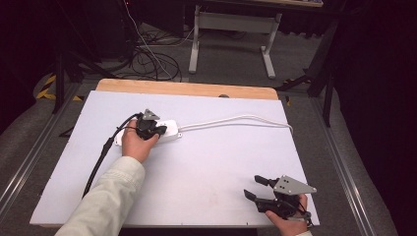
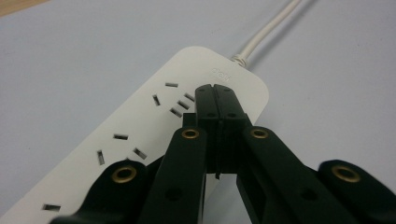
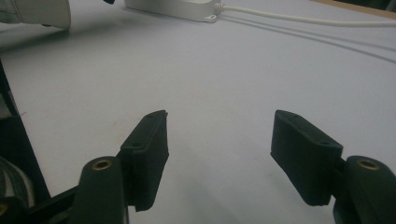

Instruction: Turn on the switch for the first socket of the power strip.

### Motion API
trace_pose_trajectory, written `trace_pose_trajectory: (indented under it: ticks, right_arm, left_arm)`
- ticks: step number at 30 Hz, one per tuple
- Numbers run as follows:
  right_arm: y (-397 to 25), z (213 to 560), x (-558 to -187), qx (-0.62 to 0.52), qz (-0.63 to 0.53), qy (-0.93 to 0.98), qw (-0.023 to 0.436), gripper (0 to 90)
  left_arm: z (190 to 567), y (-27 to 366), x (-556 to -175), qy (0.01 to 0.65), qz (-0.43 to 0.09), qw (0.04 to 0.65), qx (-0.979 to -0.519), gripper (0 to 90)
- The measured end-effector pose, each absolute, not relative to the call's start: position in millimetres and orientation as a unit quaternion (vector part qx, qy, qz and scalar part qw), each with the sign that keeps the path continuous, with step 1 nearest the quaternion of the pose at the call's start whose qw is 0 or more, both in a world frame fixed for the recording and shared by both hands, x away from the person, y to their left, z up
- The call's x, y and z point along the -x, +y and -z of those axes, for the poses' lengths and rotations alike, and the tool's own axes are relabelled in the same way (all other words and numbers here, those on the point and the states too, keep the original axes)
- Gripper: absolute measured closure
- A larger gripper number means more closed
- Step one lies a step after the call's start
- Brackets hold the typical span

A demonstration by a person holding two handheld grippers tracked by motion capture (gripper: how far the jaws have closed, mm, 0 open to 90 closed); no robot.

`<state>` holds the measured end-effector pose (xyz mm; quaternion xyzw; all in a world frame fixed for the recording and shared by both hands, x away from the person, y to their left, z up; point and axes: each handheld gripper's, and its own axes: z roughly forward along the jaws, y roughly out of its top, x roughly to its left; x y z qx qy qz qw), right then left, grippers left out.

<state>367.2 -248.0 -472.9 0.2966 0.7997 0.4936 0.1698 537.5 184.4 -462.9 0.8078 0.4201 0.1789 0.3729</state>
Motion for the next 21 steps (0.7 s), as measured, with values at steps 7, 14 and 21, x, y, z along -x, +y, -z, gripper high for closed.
trace_pose_trajectory:
  ticks: [7, 14, 21]
  right_arm:
    - [-247.4, 473.3, -367.0, -0.297, -0.491, 0.801, 0.17, 37.1]
    - [-247.2, 473.7, -367.4, -0.299, -0.49, 0.801, 0.17, 37.0]
    - [-246.8, 474.0, -367.5, -0.299, -0.489, 0.802, 0.169, 37.0]
  left_arm:
    - [463.6, 183.4, -537.8, 0.42, -0.18, 0.372, -0.808, 90.0]
    - [464.5, 180.8, -536.7, 0.413, -0.193, 0.366, -0.811, 90.0]
    - [464.6, 177.2, -535.2, 0.414, -0.203, 0.357, -0.812, 90.0]
